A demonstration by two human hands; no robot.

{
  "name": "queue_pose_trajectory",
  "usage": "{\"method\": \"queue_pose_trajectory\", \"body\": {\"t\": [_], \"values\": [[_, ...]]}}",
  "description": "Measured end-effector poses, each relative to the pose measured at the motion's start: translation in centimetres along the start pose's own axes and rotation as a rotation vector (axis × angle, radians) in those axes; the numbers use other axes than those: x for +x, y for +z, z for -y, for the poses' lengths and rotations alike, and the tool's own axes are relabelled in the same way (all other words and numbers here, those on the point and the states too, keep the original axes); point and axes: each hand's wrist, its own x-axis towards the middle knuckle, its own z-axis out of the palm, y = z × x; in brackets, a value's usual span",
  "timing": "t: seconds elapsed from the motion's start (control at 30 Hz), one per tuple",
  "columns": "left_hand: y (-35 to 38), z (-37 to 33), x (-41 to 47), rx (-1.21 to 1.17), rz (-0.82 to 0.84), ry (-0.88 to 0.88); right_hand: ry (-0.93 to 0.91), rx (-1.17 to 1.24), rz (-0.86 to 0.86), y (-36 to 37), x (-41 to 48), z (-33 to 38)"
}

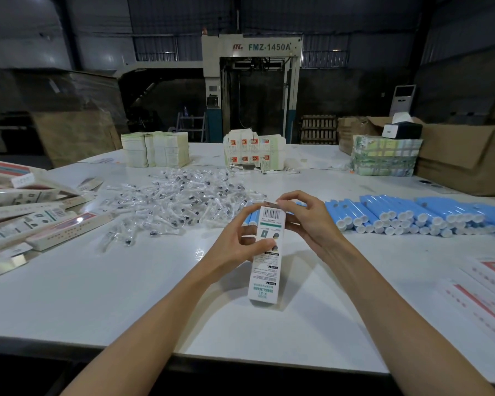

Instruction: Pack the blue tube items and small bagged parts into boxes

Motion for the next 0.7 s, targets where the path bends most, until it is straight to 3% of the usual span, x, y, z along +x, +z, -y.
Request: {"method": "queue_pose_trajectory", "body": {"t": [0.7], "values": [[-0.1,0.41,0.15,0.044,0.028,0.005,0.051,-0.049,0.094,-0.88,0.36,0.76]]}}
